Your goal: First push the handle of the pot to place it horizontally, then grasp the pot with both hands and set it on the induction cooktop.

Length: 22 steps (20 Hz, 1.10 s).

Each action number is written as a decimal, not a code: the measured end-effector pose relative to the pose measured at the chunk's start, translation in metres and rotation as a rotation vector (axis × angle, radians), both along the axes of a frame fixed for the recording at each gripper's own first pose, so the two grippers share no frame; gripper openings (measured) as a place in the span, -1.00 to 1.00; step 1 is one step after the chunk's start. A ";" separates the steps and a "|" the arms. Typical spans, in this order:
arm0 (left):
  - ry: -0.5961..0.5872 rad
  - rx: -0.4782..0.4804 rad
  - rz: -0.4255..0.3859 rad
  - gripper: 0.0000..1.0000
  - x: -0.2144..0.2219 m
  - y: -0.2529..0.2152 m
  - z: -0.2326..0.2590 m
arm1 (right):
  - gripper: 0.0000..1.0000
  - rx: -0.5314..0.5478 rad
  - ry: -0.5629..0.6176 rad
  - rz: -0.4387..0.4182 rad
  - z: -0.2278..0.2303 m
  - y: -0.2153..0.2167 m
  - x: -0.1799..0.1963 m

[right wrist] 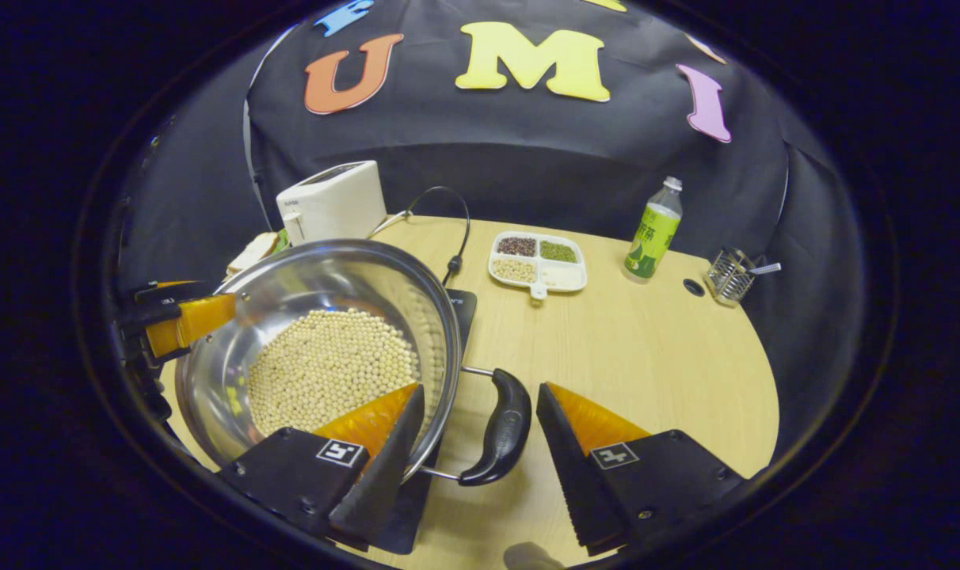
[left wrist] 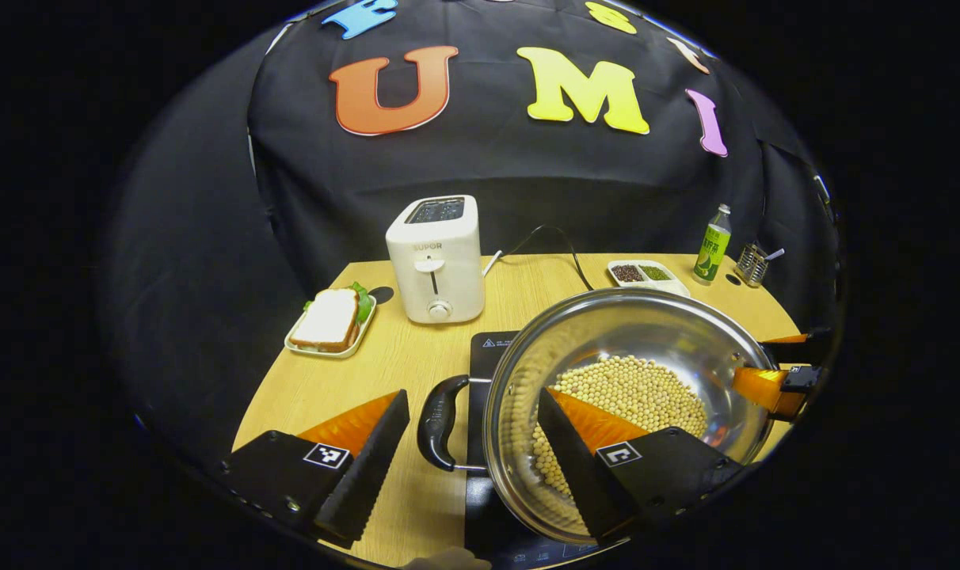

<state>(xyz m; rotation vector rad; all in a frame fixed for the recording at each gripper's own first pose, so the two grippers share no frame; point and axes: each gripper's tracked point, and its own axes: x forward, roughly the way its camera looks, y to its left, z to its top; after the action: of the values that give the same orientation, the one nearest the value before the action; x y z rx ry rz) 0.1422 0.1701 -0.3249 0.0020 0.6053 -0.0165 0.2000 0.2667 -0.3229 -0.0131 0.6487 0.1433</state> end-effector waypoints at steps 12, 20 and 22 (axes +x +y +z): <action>-0.072 0.033 0.044 0.94 -0.017 -0.003 0.035 | 0.78 -0.010 -0.109 0.056 0.038 -0.009 -0.005; -0.196 0.031 0.054 0.94 -0.059 -0.046 0.110 | 0.77 -0.023 -0.255 0.095 0.106 -0.050 -0.049; -0.245 0.024 0.056 0.94 -0.077 -0.067 0.140 | 0.84 -0.013 -0.308 0.098 0.135 -0.071 -0.067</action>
<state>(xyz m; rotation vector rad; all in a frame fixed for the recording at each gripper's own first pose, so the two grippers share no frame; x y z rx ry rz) 0.0652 0.1026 -0.1847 0.0096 0.3605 0.0450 0.1331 0.1954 -0.1882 -0.0776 0.3417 0.2265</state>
